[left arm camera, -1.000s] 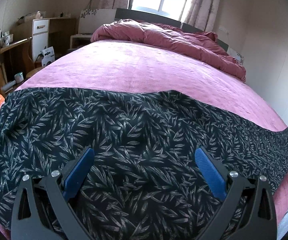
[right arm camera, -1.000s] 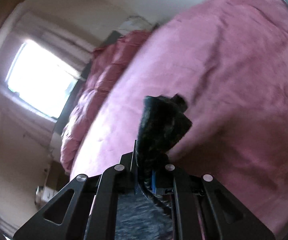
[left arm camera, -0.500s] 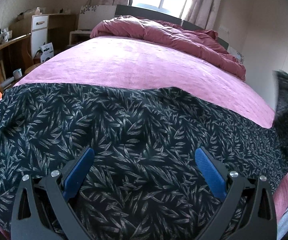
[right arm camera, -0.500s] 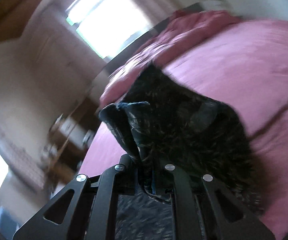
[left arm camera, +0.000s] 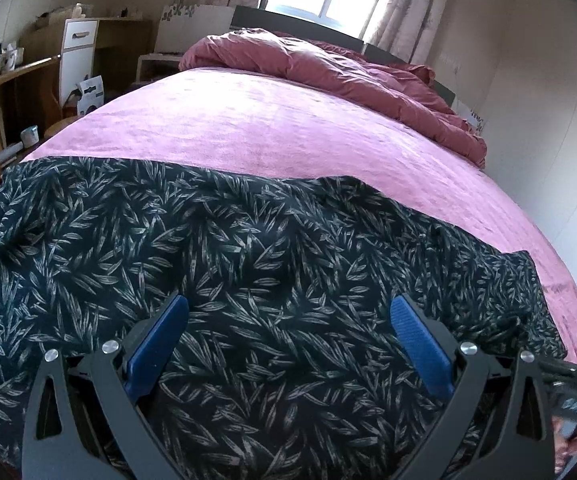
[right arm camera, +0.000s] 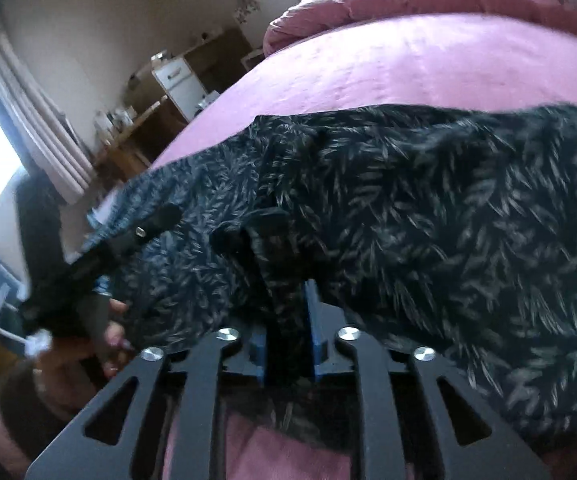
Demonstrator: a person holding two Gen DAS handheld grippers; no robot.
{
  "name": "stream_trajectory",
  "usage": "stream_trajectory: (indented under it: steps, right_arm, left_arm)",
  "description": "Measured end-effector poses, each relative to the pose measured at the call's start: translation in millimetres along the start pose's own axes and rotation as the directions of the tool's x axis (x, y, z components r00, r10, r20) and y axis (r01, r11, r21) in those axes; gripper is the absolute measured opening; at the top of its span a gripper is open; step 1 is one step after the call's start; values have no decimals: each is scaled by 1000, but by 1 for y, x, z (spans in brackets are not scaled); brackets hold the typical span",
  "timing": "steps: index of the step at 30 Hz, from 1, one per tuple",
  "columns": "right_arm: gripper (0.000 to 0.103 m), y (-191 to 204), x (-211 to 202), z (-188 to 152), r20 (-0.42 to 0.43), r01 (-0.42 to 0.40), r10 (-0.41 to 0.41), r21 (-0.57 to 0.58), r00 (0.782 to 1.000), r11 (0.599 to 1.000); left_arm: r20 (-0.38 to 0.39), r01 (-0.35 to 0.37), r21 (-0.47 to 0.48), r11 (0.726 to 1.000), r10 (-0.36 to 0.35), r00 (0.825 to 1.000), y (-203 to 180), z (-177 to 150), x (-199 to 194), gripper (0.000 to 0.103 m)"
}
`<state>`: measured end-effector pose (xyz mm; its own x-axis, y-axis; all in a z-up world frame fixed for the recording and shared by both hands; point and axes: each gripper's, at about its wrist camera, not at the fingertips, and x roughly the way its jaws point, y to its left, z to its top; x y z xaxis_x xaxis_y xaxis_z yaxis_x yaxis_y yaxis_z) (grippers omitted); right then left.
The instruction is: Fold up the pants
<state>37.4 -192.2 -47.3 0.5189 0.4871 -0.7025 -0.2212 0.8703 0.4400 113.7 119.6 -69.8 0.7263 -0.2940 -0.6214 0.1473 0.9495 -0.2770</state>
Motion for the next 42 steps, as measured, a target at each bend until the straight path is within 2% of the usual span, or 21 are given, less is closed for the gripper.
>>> stream_trajectory:
  steps: [1, 2, 4, 5, 9, 11, 12, 16, 17, 18, 19, 20, 22, 25, 27, 29, 32, 34, 36, 39, 42]
  right_arm:
    - [38, -3, -6, -1, -5, -26, 26, 23, 1000, 999]
    - [43, -5, -15, -2, 3, -57, 57, 56, 998, 997]
    - [43, -18, -48, -6, 84, -98, 89, 117, 992, 988]
    - [43, -28, -61, -10, 123, -98, 81, 138, 989, 986]
    - [43, -58, -108, -10, 228, 48, -90, 185, 969, 982]
    - [36, -72, -117, -5, 230, 132, -177, 199, 957, 971]
    - [34, -78, -119, -1, 228, 143, -187, 198, 956, 970]
    - [31, -90, -112, 23, 220, 167, -197, 149, 955, 975]
    - [31, -91, -106, 31, 212, 184, -208, 126, 955, 975]
    - [31, -93, -101, 36, 204, 201, -222, 118, 953, 972]
    - [31, -96, -94, 42, 195, 221, -239, 114, 951, 969]
    - [31, -101, -87, 47, 182, 237, -255, 115, 950, 965]
    - [31, -112, -78, 54, 150, 258, -274, 118, 950, 959]
    - [17, -116, -68, 60, 149, 299, -313, 112, 938, 948]
    - [13, -122, -63, 57, 154, 334, -347, 105, 925, 937]
    - [13, -118, -55, 54, 162, 374, -381, 72, 910, 924]
    - [14, -104, -55, 52, 193, 434, -426, -3, 884, 901]
    - [14, -105, -70, 48, 203, 396, -397, 47, 895, 917]
    - [16, -113, -94, 38, 215, 368, -394, 152, 894, 917]
    - [21, -123, -128, 16, 246, 384, -446, 262, 860, 885]
    - [21, -128, -148, -10, 250, 362, -448, 324, 858, 874]
  left_arm:
    - [-10, 0, -3, 1000, 0, 1000, -1, 1, -1, 101]
    - [-20, 4, -8, 1000, -4, 1000, -2, 3, -2, 101]
    - [-27, 63, -33, 997, -64, 998, -6, 9, -8, 101]
    - [-28, 126, -55, 990, -128, 991, -11, 12, -10, 101]
    - [-92, 281, -106, 954, -291, 952, -43, 21, 2, 101]
    - [-144, 283, -103, 954, -295, 944, -61, 25, 18, 100]
    - [-172, 281, -88, 956, -292, 941, -72, 26, 28, 96]
    - [-256, 251, -4, 968, -244, 935, -107, 26, 62, 74]
    - [-255, 247, 15, 969, -235, 938, -111, 27, 65, 72]
    - [-246, 240, 37, 970, -224, 943, -116, 27, 67, 64]
    - [-244, 242, 60, 968, -221, 944, -123, 26, 69, 52]
    - [-250, 245, 64, 967, -222, 942, -125, 26, 71, 21]
    - [-241, 271, 0, 963, -263, 934, -125, 27, 69, 14]
    - [-148, 309, -61, 949, -315, 937, -121, 35, 57, 14]
    - [-134, 268, -43, 962, -272, 953, -124, 32, 60, 12]
    - [-185, 201, 0, 980, -197, 963, -133, 20, 77, 13]
    - [-133, 165, 70, 984, -155, 979, -148, 7, 73, 16]
    - [-139, 179, 95, 979, -165, 976, -156, -2, 64, 31]
    - [-140, 212, 111, 971, -195, 971, -160, -13, 48, 62]
    - [-115, 214, 164, 963, -196, 974, -168, -31, 22, 64]
    - [-101, 221, 157, 962, -207, 973, -166, -39, 3, 64]
